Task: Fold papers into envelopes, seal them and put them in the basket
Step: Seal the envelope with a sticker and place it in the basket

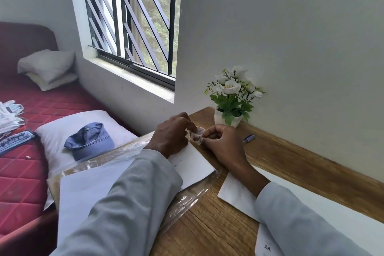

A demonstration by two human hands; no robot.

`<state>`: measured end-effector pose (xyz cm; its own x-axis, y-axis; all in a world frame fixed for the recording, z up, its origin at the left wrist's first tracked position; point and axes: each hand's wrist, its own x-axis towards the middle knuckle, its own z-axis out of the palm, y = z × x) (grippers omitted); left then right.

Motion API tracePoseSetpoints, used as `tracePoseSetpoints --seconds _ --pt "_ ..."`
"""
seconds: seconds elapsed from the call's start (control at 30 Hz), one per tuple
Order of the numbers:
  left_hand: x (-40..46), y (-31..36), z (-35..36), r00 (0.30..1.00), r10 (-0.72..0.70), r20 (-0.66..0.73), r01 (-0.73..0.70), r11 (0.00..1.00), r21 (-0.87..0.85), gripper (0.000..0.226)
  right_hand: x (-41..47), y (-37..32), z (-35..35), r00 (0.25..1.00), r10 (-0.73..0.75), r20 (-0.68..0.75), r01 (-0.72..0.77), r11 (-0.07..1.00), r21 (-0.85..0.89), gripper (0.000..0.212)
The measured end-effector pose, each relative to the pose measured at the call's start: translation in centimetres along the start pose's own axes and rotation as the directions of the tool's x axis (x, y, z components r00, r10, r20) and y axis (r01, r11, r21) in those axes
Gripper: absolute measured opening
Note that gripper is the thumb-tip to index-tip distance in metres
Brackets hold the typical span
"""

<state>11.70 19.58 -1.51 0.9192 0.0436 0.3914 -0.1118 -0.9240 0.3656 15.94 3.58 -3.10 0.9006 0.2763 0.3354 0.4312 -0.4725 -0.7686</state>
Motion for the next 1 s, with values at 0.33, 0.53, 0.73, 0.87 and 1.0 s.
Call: tracePoseSetpoints --seconds 0.33,0.53,0.73,0.87,1.0 --pt "0.0 -0.1 0.2 1.000 0.002 -0.016 -0.002 1.000 0.015 0.036 -0.4 -0.4 -0.3 0.997 0.069 0.033 -0.072 0.992 0.106 0.015" --pt "0.1 -0.1 0.2 0.999 0.013 -0.034 -0.013 1.000 0.000 0.036 -0.6 -0.6 -0.4 0.995 0.091 0.049 -0.097 0.987 0.125 0.021" --pt "0.1 0.2 0.0 0.999 0.024 -0.027 -0.024 1.000 -0.011 0.036 -0.5 -1.3 -1.4 0.990 0.132 0.055 -0.142 0.956 0.257 0.020" --pt "0.3 1.2 -0.5 0.994 0.045 -0.104 -0.054 0.994 -0.092 0.037 -0.6 -2.1 -3.7 0.978 0.197 0.067 -0.206 0.866 0.456 0.016" --pt "0.5 3.5 -0.9 0.966 0.101 -0.238 -0.143 0.976 -0.165 0.037 -2.4 -2.7 -7.5 0.963 0.247 0.109 -0.264 0.775 0.574 0.018"
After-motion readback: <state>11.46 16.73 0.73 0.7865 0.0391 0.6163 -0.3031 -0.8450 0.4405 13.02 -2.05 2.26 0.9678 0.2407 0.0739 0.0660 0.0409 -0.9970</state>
